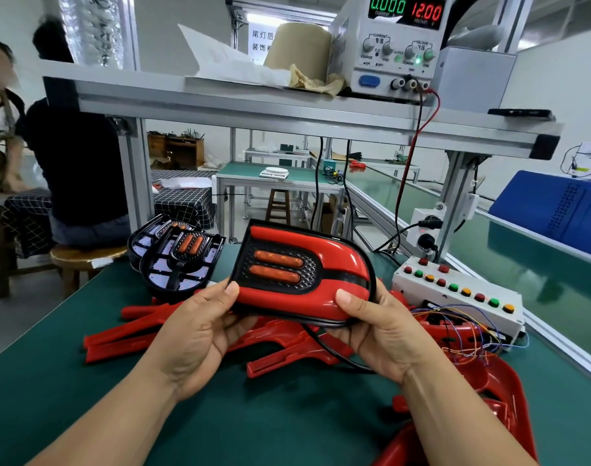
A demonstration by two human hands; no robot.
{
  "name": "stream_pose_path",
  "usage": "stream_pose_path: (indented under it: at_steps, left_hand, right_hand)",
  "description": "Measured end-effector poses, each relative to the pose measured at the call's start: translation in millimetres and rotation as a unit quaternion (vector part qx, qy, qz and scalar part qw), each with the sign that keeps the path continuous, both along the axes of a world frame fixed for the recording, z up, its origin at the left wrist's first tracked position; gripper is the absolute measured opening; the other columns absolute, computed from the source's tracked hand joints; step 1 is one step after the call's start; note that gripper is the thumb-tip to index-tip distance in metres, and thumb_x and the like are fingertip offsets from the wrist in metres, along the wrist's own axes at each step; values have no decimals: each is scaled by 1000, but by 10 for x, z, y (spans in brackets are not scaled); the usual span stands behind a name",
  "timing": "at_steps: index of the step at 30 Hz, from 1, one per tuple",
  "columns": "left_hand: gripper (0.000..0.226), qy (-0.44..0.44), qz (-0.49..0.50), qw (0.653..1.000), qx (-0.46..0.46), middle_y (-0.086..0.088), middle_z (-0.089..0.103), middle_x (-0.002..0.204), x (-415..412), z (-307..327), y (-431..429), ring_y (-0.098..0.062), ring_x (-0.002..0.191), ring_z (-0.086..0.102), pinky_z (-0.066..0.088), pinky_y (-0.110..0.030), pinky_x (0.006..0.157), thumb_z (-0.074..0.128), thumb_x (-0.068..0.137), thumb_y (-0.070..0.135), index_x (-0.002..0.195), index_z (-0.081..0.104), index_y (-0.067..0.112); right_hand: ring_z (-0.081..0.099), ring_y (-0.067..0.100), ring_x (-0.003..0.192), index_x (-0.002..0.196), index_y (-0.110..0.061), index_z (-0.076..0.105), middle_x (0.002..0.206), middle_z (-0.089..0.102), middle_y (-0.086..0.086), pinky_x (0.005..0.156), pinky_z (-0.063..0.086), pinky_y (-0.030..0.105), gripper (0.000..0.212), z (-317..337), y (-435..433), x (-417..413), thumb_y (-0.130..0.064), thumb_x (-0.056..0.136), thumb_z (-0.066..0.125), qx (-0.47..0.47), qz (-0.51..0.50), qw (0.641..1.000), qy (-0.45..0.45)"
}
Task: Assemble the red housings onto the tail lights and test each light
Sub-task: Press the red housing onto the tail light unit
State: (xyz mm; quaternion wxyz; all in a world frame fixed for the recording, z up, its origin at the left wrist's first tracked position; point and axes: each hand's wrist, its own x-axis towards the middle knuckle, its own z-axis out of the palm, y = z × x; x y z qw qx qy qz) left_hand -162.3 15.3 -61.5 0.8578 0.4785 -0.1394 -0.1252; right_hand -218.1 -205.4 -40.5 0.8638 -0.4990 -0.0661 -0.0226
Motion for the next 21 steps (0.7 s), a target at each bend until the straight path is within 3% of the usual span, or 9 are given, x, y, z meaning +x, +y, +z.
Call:
stream_pose_path:
  at_steps: [3,9,12,21]
  left_hand:
    - [42,-4,-12,1000,2,-13,70,118,-19,12,-9,-21,94,71,60,-28,70,60,80,30,115,66,8]
    - [55,-13,-29,999,17,-14,66,127,-1,22,25,-27,102,69,60,-31,71,64,78,19,131,54,12]
    - [56,-30,-47,998,36,-7,69,123,-36,25,15,-24,107,69,60,-30,74,69,73,16,128,57,22]
    - [40,-69,-19,996,60,-10,73,114,-105,43,-116,-24,102,71,58,-26,71,64,80,14,120,59,9]
  right_hand:
    - [72,31,85,113,-10,59,103,71,20,67,61,41,45,18,-3,-1,5,71,67,-16,-19,1000,-18]
    - [69,34,90,119,-11,56,109,68,23,77,58,47,55,35,-20,-3,6,69,71,-41,-25,998,-26]
    - [69,34,91,117,-12,59,109,68,22,77,59,47,61,44,-2,-13,0,61,78,-40,-16,999,-30]
    - [70,33,91,118,-12,57,106,70,20,72,60,44,55,40,27,-14,5,69,72,-51,-27,998,-25]
